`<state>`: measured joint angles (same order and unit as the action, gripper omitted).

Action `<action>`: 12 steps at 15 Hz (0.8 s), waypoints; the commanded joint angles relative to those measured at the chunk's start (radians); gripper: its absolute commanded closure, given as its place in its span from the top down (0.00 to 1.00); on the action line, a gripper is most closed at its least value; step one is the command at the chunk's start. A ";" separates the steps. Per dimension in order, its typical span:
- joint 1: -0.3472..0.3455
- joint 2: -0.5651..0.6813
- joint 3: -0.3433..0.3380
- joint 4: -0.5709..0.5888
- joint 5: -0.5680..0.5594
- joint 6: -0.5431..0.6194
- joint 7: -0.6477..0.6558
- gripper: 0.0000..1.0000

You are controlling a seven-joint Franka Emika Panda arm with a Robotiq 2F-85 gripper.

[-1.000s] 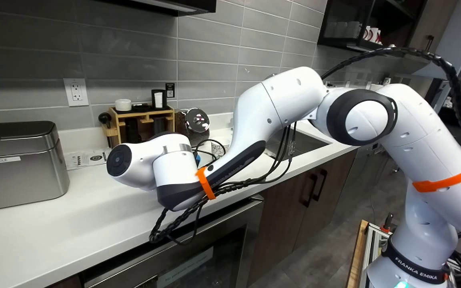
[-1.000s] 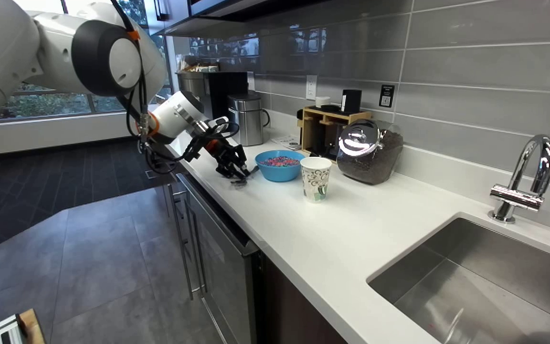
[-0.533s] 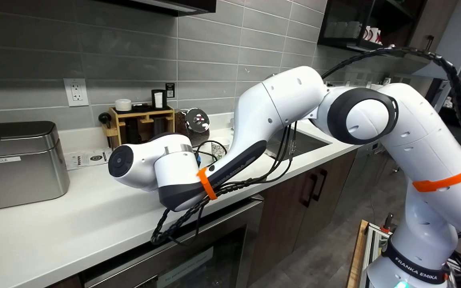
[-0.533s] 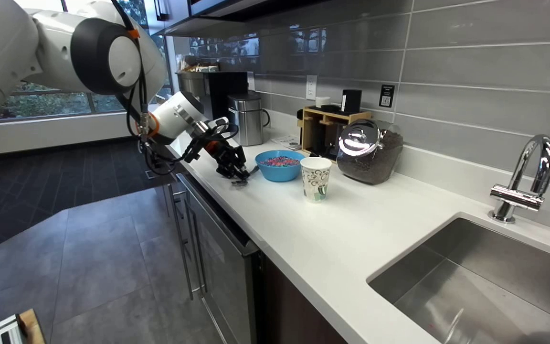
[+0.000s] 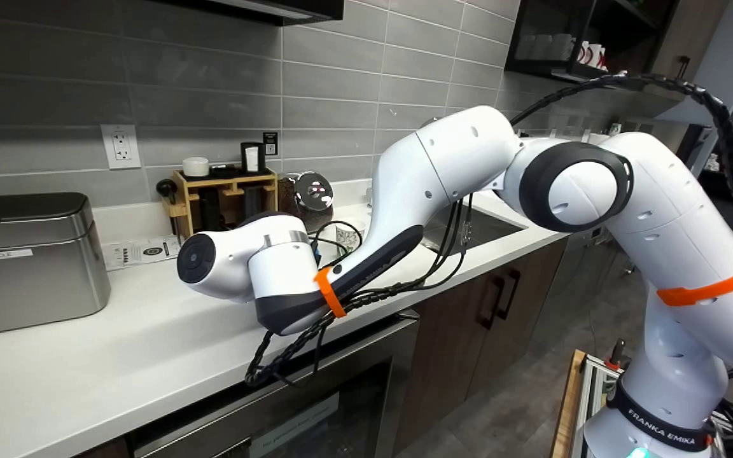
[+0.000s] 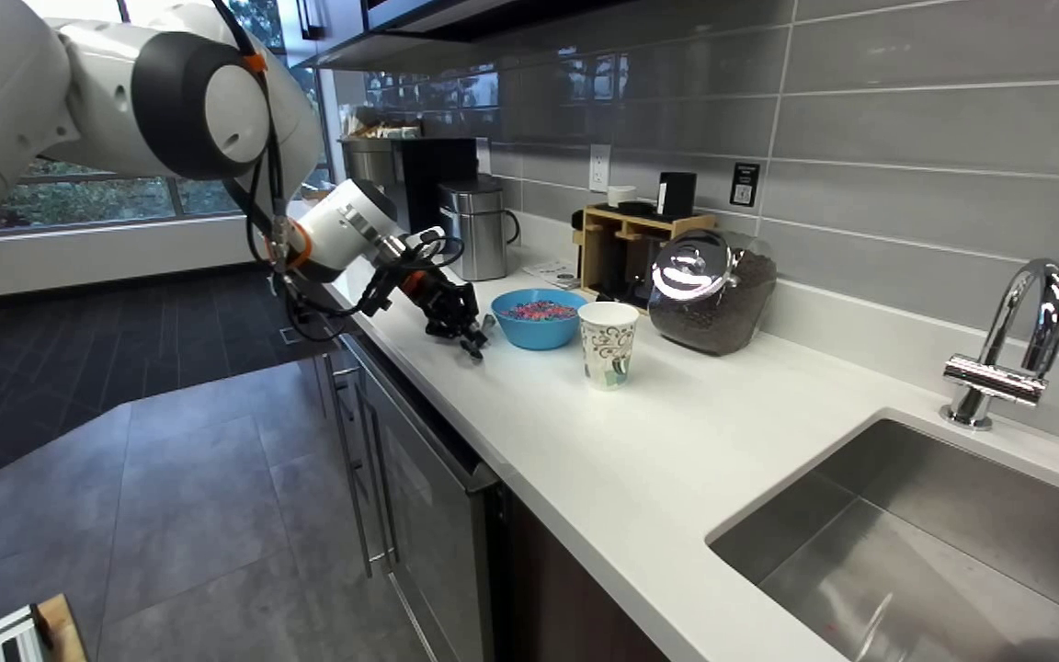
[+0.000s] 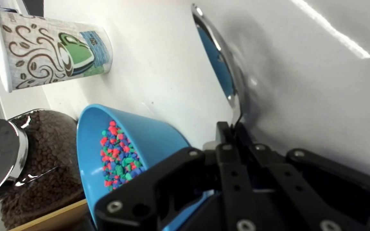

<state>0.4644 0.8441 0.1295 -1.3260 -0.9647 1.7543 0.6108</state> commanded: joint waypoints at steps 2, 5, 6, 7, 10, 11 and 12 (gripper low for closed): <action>0.006 -0.022 -0.009 -0.033 0.011 0.034 -0.009 0.01; 0.012 -0.038 -0.004 -0.021 0.011 0.046 -0.027 0.01; 0.013 -0.046 -0.001 -0.019 0.015 0.054 -0.033 0.01; 0.013 -0.057 0.002 -0.019 0.020 0.063 -0.034 0.01; -0.006 -0.097 0.034 -0.029 0.040 0.073 -0.036 0.01; -0.013 -0.112 0.045 -0.029 0.055 0.081 -0.043 0.01; -0.020 -0.126 0.054 -0.031 0.064 0.089 -0.043 0.01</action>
<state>0.4720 0.7783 0.1522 -1.3200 -0.9425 1.8051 0.5883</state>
